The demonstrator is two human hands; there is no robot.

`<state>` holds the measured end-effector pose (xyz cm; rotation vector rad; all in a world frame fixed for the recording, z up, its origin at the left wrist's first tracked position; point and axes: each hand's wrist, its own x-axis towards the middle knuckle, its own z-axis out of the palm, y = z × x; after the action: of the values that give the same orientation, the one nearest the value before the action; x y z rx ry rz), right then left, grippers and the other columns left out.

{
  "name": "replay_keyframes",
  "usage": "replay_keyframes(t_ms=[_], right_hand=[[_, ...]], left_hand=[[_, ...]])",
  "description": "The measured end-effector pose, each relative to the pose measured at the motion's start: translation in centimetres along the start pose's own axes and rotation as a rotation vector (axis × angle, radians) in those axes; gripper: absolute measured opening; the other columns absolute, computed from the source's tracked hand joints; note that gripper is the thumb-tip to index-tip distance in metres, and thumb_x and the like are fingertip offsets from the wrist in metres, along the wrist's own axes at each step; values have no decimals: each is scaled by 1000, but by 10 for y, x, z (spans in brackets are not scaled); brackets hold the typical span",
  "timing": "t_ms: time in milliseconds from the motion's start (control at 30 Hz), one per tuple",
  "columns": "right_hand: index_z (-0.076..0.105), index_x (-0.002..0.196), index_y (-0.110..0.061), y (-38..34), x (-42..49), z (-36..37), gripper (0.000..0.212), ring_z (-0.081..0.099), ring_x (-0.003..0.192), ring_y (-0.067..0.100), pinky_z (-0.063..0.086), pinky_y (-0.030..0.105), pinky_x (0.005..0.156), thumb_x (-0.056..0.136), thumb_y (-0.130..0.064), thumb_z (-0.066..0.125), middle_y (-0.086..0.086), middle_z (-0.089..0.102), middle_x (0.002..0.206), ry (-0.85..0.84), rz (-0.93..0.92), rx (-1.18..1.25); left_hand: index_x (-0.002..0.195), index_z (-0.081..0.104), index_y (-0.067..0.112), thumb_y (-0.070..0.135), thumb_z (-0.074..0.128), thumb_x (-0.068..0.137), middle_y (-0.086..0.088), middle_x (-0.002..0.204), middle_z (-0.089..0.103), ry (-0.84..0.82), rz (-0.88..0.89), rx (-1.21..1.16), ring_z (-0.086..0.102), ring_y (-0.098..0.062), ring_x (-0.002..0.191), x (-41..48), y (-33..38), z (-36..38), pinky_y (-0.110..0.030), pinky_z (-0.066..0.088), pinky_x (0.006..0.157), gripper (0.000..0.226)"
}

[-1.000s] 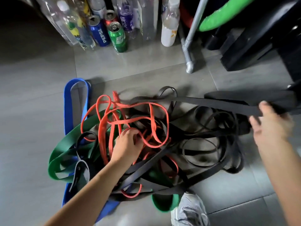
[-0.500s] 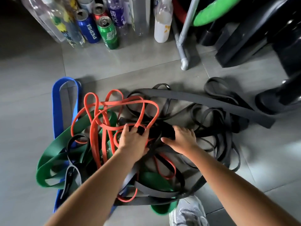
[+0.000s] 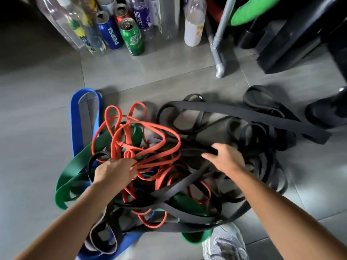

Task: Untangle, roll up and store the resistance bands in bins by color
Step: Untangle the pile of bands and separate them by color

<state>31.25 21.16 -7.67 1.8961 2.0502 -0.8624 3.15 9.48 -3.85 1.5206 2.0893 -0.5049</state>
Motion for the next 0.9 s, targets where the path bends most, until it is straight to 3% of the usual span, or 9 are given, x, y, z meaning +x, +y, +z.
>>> replay_keyframes(t_ms=[200,333,400,500,600,700,800,867,900], right_hand=[[58,120,-6,62,10,-44,45,52,116,40,45,44,87,91,-41,55,23,57,126,278,316,103],[51,124,0,79,20,-75,47,46,119,45,39,49,94,91,-34,55,28,51,128,373,475,95],[48,124,0,67,16,-70,58,46,113,46,37,50,93,83,-37,64,28,49,125,463,307,-94],[53,124,-8,32,1,-43,68,50,103,38,36,47,92,72,-50,67,17,52,127,531,-201,-263],[61,120,-16,6,-16,1,87,53,107,32,35,46,101,50,-66,76,13,54,131,309,-593,-410],[61,124,-18,-2,-26,31,107,61,106,33,42,50,98,33,-71,78,19,52,135,25,-604,-496],[64,119,-20,-1,-28,40,105,63,97,32,47,47,92,28,-66,82,16,58,123,-49,-519,-488],[58,125,-22,-3,-28,36,92,58,101,30,42,45,97,46,-64,81,11,55,115,-62,-499,-516],[52,129,-22,-5,-29,35,80,52,110,30,34,44,103,62,-61,74,10,51,118,-97,-467,-520]], left_hand=[[112,62,34,50,41,94,-4,86,64,168,-176,-33,62,-28,83,-6,-19,-17,-27,41,58,32],[121,58,30,50,49,89,-10,103,65,276,-170,-66,59,-35,96,-5,-23,-26,-40,51,74,38],[131,51,23,49,62,81,-13,121,56,387,-35,17,54,-37,108,-4,-7,-20,-48,44,89,57],[135,48,21,48,77,65,-13,135,48,420,257,30,47,-36,119,-5,31,-1,-54,35,101,81],[128,56,18,56,83,48,-9,127,59,329,504,125,57,-33,114,-9,62,29,-57,43,95,93],[119,62,8,56,86,35,-8,103,67,220,457,154,62,-28,98,-13,77,46,-47,51,88,100],[92,69,12,50,87,32,-4,84,64,207,373,162,60,-26,87,-14,80,50,-39,48,82,73],[75,66,18,48,85,36,2,74,62,172,318,122,59,-23,85,-14,83,45,-37,44,78,53],[76,66,18,46,83,43,3,76,63,143,292,71,59,-23,88,-15,84,41,-36,44,80,46]])
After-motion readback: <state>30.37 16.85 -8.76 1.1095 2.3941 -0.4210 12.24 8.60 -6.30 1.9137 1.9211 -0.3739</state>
